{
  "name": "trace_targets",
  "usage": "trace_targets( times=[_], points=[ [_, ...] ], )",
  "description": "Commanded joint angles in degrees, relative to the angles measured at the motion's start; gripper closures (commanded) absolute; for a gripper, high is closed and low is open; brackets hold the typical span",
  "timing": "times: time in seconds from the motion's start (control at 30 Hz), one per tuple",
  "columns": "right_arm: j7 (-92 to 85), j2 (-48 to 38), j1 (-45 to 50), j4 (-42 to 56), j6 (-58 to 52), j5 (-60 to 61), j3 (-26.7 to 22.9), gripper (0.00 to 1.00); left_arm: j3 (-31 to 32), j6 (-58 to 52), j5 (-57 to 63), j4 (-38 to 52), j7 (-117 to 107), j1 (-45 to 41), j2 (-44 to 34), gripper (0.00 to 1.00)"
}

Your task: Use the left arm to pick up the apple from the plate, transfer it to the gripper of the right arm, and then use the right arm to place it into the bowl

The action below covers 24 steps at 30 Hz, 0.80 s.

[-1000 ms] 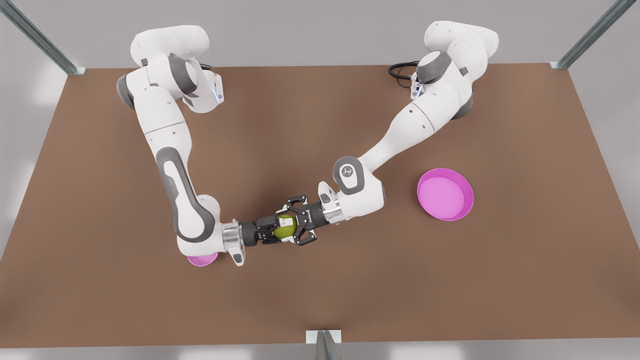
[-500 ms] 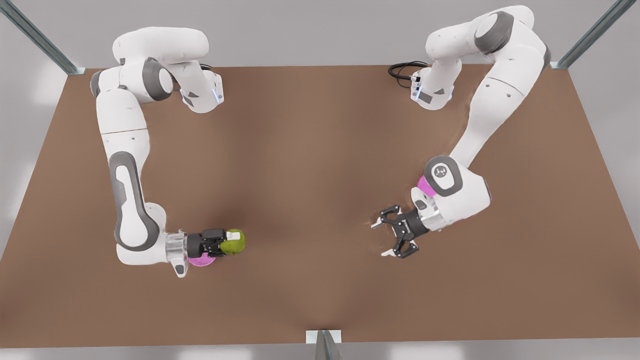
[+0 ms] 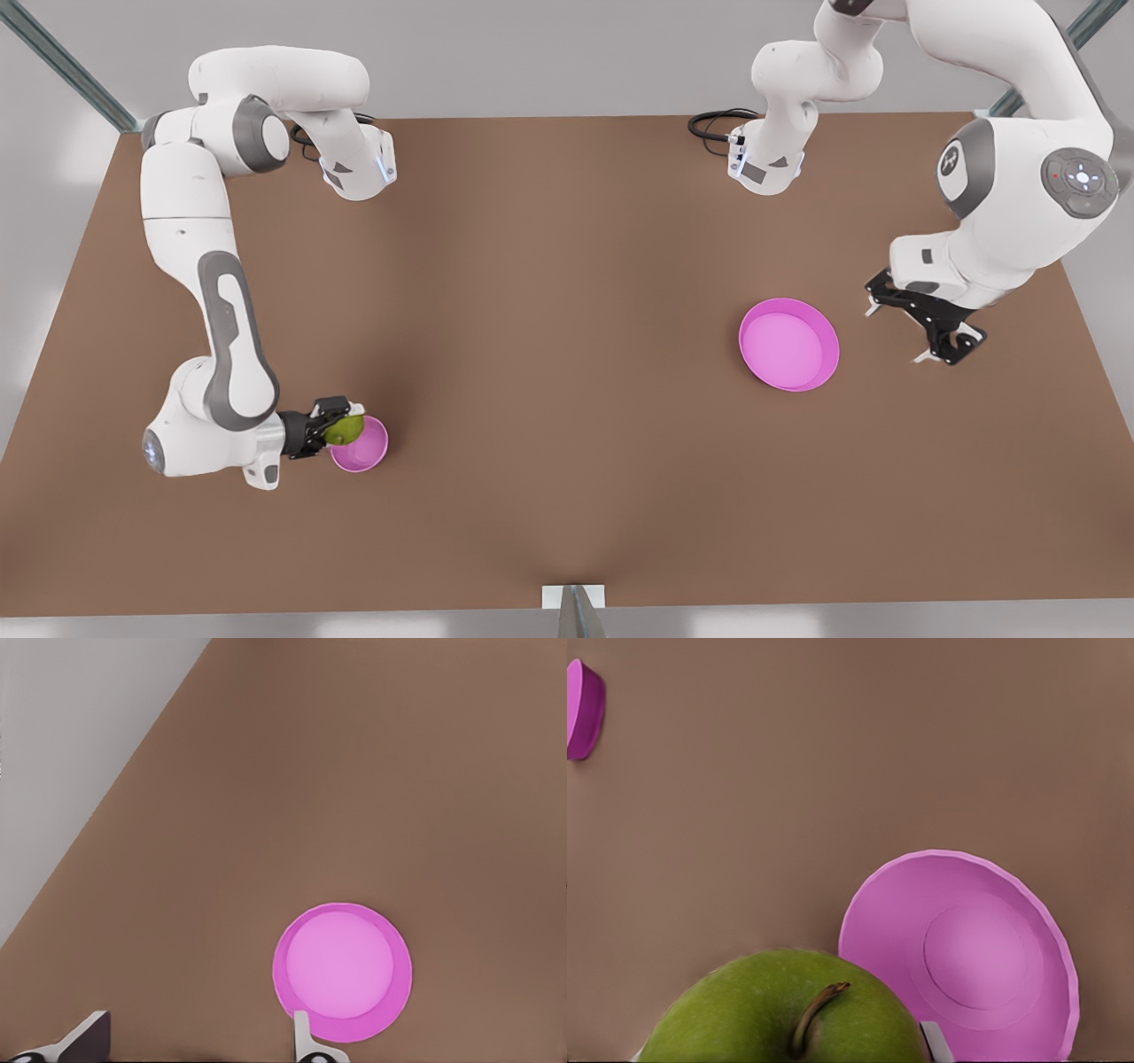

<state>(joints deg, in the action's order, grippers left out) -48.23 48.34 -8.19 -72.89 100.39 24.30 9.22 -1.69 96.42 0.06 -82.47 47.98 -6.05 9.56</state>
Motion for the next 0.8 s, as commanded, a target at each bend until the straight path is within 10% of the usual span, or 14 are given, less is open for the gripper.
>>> trace_targets(
  times=[0.0, 0.53, 0.77],
  points=[
    [-0.9, 0.0, 0.3, 0.0, 5.1, -7.3, 0.2, 0.18, -0.3, -2.6, -0.4, 2.1, -54.0, 0.5, 1.7, 0.00],
    [-1.7, -0.2, 1.3, -1.0, 13.0, -10.0, 1.9, 0.00, -0.2, -2.8, -1.6, 6.8, -63.5, 1.2, 6.5, 0.00],
    [42.0, -30.0, 2.0, -0.1, -1.5, -30.9, 0.9, 0.00, -0.2, -2.5, -1.6, 6.9, -63.2, 1.2, 6.5, 0.00]
  ],
)
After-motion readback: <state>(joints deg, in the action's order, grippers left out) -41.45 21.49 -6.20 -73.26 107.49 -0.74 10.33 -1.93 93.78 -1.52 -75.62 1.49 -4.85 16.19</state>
